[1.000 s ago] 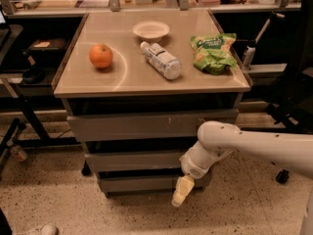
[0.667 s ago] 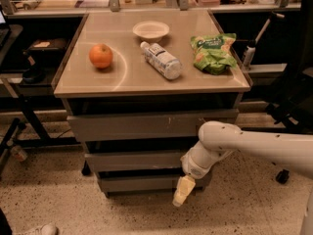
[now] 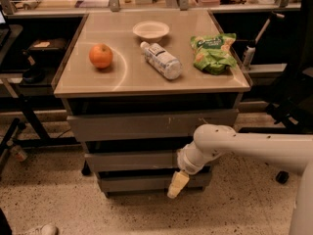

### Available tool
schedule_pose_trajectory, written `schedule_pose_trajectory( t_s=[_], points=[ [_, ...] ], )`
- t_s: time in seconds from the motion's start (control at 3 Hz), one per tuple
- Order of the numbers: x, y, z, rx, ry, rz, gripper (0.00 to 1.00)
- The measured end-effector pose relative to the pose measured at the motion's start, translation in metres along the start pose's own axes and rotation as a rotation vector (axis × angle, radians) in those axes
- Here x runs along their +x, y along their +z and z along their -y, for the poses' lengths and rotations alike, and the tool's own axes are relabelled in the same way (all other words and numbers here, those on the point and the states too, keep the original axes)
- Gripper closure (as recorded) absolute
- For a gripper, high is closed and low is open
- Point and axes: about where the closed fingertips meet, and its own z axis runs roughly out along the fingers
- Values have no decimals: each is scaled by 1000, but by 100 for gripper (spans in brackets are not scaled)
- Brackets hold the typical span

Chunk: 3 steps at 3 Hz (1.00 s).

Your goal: Open middle drawer

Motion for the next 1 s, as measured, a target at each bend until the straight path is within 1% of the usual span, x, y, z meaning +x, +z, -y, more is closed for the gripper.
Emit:
schedule_pose_trajectory(
  t_s=[0.33, 0.67, 1.0],
  points=[
    [-4, 5, 28, 62, -14, 7, 0],
    [-1, 16, 47, 90, -11, 11, 0],
    [1, 27, 60, 105, -12, 3, 0]
  ],
)
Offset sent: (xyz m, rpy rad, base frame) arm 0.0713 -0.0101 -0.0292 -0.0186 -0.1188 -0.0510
